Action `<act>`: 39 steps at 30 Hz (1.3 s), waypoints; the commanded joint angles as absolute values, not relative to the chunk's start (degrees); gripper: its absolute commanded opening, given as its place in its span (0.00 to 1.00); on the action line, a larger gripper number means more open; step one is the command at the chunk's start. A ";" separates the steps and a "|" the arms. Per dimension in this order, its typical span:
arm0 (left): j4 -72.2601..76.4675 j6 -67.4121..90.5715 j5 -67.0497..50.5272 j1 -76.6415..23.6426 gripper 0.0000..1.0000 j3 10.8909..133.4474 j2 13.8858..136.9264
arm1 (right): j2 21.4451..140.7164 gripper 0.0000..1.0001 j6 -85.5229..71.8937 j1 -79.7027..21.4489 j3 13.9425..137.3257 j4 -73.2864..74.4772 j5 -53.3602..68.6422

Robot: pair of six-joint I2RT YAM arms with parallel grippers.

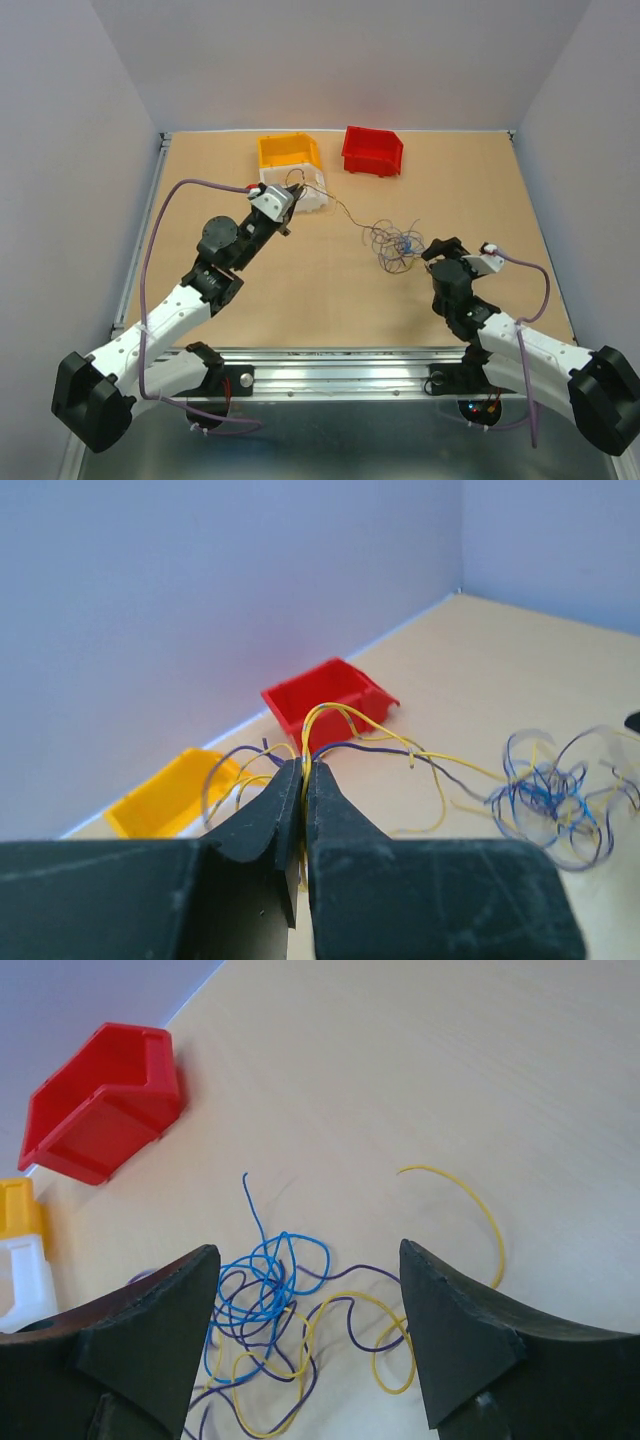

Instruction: Untangle the cables

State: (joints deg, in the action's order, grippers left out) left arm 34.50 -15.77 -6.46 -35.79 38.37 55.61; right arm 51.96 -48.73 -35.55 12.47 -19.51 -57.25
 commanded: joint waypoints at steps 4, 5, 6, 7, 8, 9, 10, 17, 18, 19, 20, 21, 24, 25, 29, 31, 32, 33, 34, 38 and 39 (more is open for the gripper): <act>41.31 -17.13 -17.12 -35.86 0.00 37.53 54.22 | 48.52 0.80 -38.15 -35.42 10.20 -24.77 -52.32; 41.22 -16.62 -18.53 -35.86 0.00 37.53 54.49 | 48.25 0.80 -37.19 -35.42 9.93 -26.53 -48.55; 41.31 -16.70 -20.37 -35.95 0.00 37.79 54.67 | 47.99 0.80 -34.83 -35.33 9.06 -28.63 -45.47; 40.53 -17.05 -21.00 -35.95 0.00 38.40 55.10 | 47.38 0.80 -30.89 -35.42 8.10 -32.05 -40.65; 40.08 -17.05 -21.01 -35.95 0.00 38.41 55.28 | 47.03 0.80 -30.33 -35.42 8.09 -33.04 -38.60; 39.73 -17.14 -21.01 -35.86 0.00 38.84 55.46 | 46.76 0.80 -28.84 -35.42 7.13 -34.79 -35.28; 39.20 -17.31 -21.61 -35.95 0.00 39.02 55.55 | 46.67 0.80 -24.13 -35.42 6.68 -37.33 -31.15; 38.50 -17.40 -25.93 -35.95 0.00 39.37 56.60 | 53.16 0.83 -11.52 -35.51 13.44 -45.69 -1.60; 38.41 -17.49 -26.10 -35.95 0.00 39.55 56.95 | 55.35 0.82 -10.38 -35.42 14.06 -46.49 2.42; 38.23 -17.58 -26.19 -35.95 0.00 39.64 57.30 | 56.33 0.82 -8.20 -35.42 15.19 -48.06 3.94; 38.06 -17.49 -26.28 -35.95 0.00 39.64 57.39 | 57.64 0.82 -7.13 -35.42 15.81 -48.69 5.26; 38.06 -17.58 -26.89 -35.95 0.00 39.81 57.57 | 59.83 0.81 -5.90 -35.51 16.69 -49.21 7.97; 37.36 -17.40 -27.33 -35.95 0.00 40.34 58.09 | 64.67 0.81 -1.15 -35.51 19.42 -51.58 12.56; 37.09 -17.32 -27.51 -35.95 0.00 40.43 58.27 | 65.56 0.81 -0.53 -35.42 19.86 -53.59 13.26; 36.56 -17.32 -27.69 -35.95 0.00 40.69 58.27 | 68.11 0.81 1.93 -35.42 19.78 -60.97 14.93; 36.48 -17.31 -27.86 -35.95 0.00 40.78 58.53 | 68.46 0.81 2.28 -35.51 20.47 -62.22 17.39; 36.47 -17.23 -27.95 -35.95 0.00 40.87 58.62 | 68.64 0.80 2.29 -35.42 21.00 -62.23 17.92; 36.39 -17.23 -28.04 -35.95 0.00 40.96 58.88 | 68.73 0.76 2.02 -35.51 22.14 -62.14 18.19; 36.21 -17.14 -27.95 -35.86 0.00 41.04 58.97 | 68.90 0.72 2.11 -35.42 22.50 -62.14 18.19; 36.04 -17.05 -28.04 -35.95 0.00 41.31 59.50 | 70.39 0.63 2.20 -35.42 24.43 -62.14 19.33; 35.95 -17.22 -28.04 -35.95 0.00 41.31 59.59 | 70.57 0.61 2.28 -35.42 24.78 -62.14 19.42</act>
